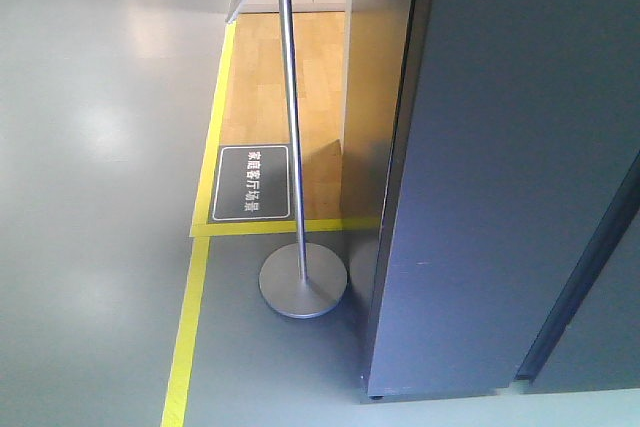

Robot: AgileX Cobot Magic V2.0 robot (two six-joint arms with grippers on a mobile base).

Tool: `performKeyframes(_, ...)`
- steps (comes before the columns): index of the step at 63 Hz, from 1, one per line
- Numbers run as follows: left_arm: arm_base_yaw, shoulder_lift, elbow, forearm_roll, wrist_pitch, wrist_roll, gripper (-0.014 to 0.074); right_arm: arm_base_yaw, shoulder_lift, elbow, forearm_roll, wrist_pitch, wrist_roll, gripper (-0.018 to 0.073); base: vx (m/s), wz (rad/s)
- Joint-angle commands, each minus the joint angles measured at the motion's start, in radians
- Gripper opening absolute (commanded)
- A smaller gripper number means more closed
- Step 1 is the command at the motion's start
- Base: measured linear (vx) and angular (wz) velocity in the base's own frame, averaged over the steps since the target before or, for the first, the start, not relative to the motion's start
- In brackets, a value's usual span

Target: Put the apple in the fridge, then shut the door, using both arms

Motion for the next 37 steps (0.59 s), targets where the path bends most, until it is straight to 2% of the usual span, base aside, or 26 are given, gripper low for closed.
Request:
performKeyframes(1, 0.004, -0.006, 0.021, -0.003, -0.069, -0.004, -0.0007, -0.001, -0.017, 0.015, -0.013, -0.067, -0.009, -0.0003, 0.00, 0.00)
performKeyframes(37, 0.004, -0.006, 0.021, -0.003, -0.069, -0.004, -0.0007, -0.001, -0.017, 0.015, -0.013, -0.067, -0.009, -0.0003, 0.00, 0.00)
